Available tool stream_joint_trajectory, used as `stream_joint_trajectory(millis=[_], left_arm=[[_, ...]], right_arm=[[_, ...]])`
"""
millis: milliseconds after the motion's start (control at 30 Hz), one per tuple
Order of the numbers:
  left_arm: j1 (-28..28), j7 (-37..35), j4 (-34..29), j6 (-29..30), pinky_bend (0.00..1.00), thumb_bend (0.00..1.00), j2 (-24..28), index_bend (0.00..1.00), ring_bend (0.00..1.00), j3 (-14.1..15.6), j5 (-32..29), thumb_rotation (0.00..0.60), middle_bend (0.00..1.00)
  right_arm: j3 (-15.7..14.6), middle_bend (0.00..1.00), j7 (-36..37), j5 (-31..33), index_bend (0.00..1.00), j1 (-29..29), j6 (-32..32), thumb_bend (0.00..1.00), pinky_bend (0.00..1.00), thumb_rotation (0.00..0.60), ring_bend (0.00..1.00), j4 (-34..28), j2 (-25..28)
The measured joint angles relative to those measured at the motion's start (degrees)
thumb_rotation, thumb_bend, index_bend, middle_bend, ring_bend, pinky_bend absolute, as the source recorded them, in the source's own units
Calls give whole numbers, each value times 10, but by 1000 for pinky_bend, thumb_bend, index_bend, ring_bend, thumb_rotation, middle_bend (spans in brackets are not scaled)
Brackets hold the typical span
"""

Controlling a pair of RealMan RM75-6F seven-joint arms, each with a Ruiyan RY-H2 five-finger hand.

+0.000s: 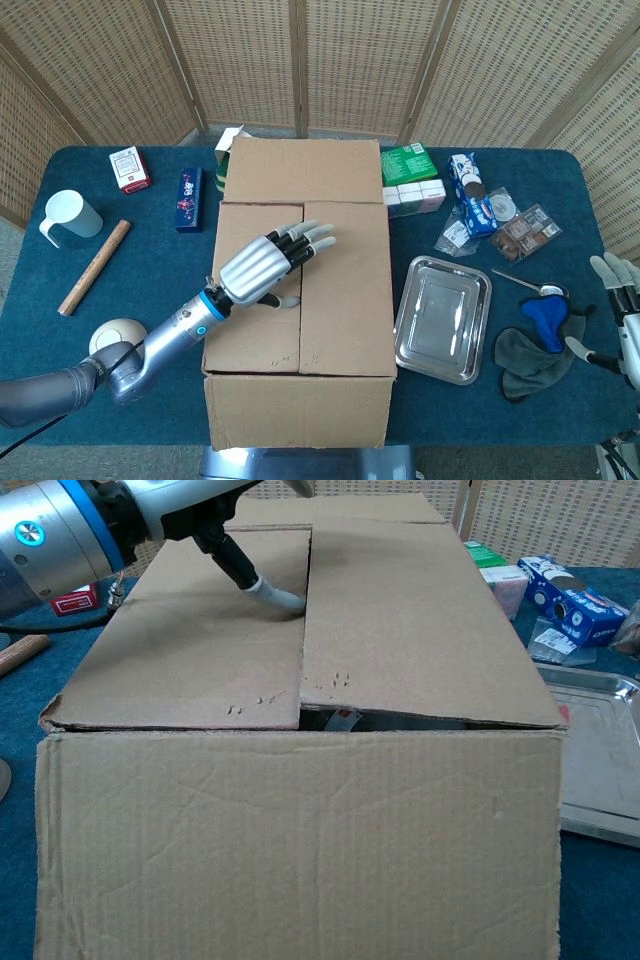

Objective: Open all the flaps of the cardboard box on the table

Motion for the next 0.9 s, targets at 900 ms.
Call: stream_joint_trajectory(millis=[900], left_arm=[[-62, 22, 39, 28, 183, 390, -50, 15, 0, -38, -26, 600, 0]], right_arm=[[4, 0, 15, -15, 0, -12, 0, 0, 123, 600, 0, -2, 6]])
